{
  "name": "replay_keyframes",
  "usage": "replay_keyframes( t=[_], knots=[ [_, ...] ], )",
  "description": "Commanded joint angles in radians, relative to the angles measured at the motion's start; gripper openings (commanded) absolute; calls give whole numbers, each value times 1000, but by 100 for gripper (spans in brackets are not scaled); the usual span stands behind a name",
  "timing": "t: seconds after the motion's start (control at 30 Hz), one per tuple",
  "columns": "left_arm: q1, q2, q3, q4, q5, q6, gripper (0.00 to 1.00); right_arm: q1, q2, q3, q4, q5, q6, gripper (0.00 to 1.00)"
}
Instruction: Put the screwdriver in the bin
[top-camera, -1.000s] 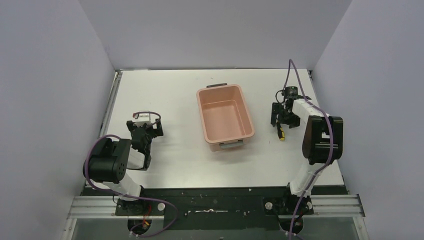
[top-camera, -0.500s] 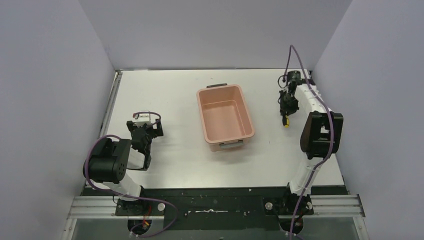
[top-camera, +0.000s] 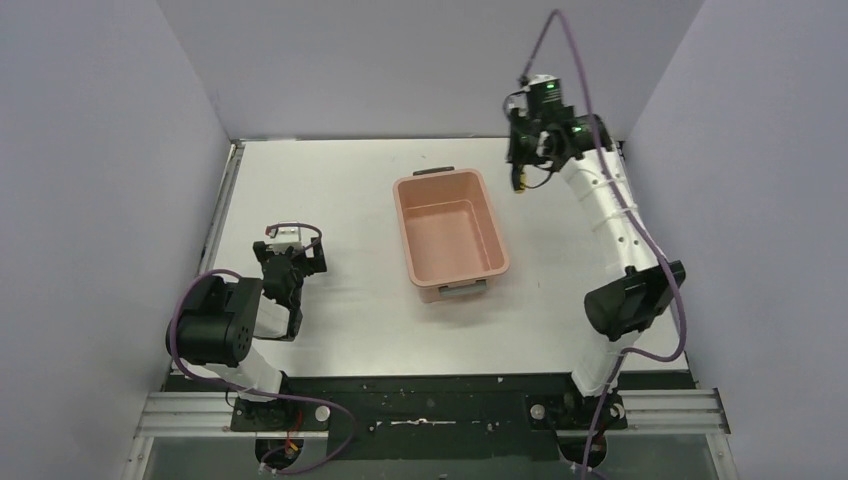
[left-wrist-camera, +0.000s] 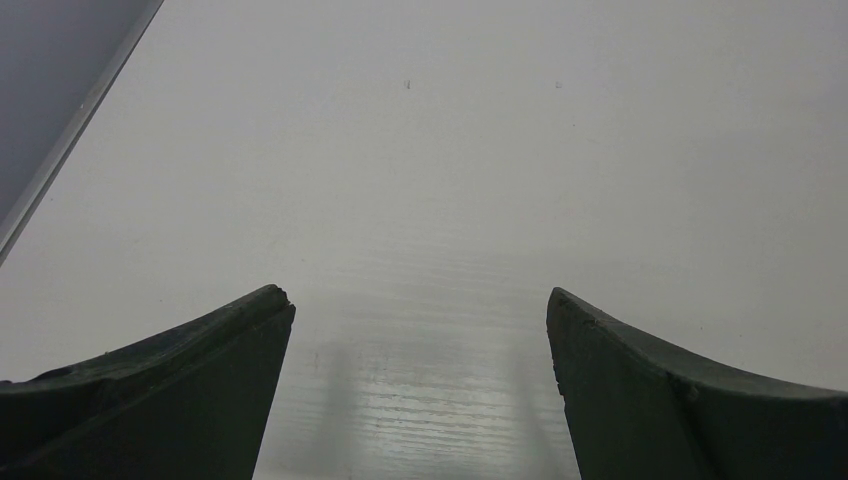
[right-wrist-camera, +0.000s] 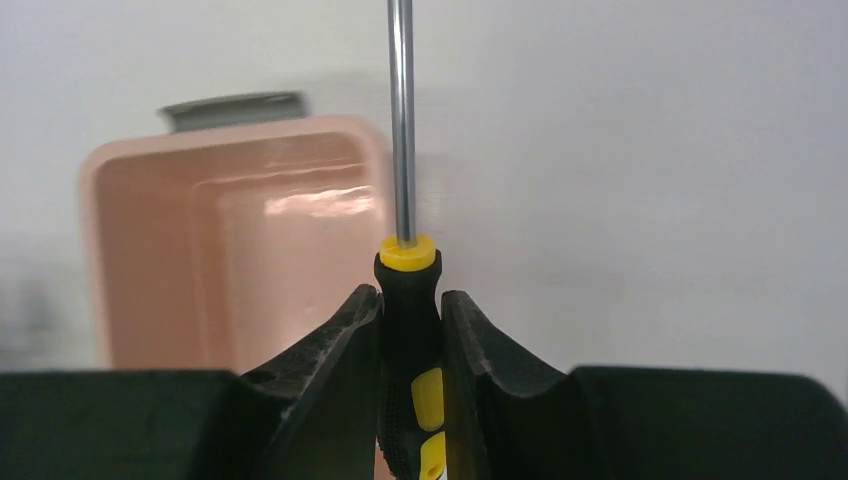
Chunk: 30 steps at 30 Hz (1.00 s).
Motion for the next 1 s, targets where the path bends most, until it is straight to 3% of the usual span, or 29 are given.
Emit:
replay_keyframes(
  t=[0.0,0.23,0.4,0.57,0.7,0.83,0.97],
  knots=[
    [3,-9,10,28,10,-2,98,295,-28,-60,149,67,81,0],
    [3,-9,10,28,10,-3,97,485,22,-256,264,159,136,0],
    [3,-8,10,28,10,-3,97,526,46,-532,396,145,178,0],
    [3,-9,10,28,10,-3,97,526,115,-647,471,162,201,1],
    [3,-9,10,28,11,-3,97,525,154,-657,487,186,211,19],
    [3,-8,10,29,10,-2,97,525,149,-608,445,219,216,53],
    [3,-9,10,29,10,-2,97,530,84,-546,403,265,199,63]
  ],
)
